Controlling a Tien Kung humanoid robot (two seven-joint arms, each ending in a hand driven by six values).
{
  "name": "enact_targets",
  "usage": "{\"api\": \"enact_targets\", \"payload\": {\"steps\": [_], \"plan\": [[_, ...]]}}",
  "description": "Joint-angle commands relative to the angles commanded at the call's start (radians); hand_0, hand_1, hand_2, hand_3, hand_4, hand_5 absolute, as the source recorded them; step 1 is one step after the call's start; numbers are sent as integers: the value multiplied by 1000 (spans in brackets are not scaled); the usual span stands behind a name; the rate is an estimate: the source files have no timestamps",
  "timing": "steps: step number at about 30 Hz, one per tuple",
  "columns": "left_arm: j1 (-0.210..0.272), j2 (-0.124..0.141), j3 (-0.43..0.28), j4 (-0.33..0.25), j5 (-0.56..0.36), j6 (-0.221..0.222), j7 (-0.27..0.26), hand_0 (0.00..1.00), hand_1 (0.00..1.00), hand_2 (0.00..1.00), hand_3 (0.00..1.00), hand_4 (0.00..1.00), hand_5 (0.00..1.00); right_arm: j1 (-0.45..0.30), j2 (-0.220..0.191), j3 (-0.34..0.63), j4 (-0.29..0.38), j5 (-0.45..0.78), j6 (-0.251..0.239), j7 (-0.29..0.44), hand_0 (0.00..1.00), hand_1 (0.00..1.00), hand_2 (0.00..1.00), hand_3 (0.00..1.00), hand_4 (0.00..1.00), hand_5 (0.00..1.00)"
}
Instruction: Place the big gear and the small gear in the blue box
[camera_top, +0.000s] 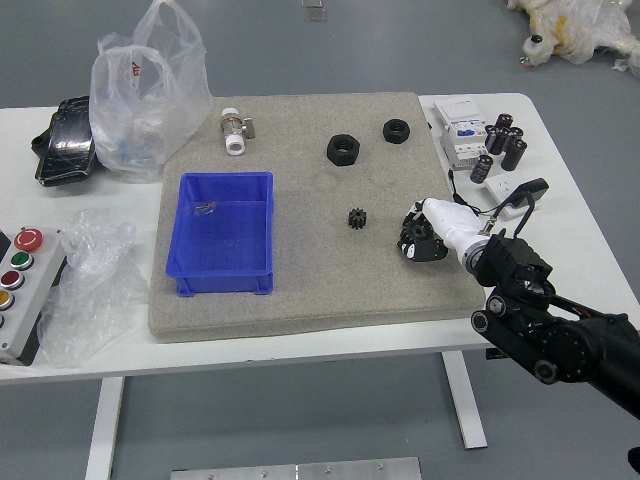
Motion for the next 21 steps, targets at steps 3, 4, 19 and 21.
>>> {"api": "enact_targets", "payload": {"steps": [3,4,19,21], "plan": [[0,0,1,0,-1,0,0,700,679,670,802,704,479,1,-2,0,1,0,-3,3,779,613,485,508,355,2],[0,-1,1,0,-1,0,-1,700,679,670,802,704,479,2,-2,0,1,0,-5,5,779,613,485,508,355,2],[0,1,-8,-2,12,-1,5,700,679,670,802,705,481,161,41,-104,55,-1,-30,28,743,605,482,517,382,2],[0,1,-11,-3,15,-2,8,700,679,670,802,705,481,198,64,-139,64,1,-30,28,743,605,482,517,382,2]]}}
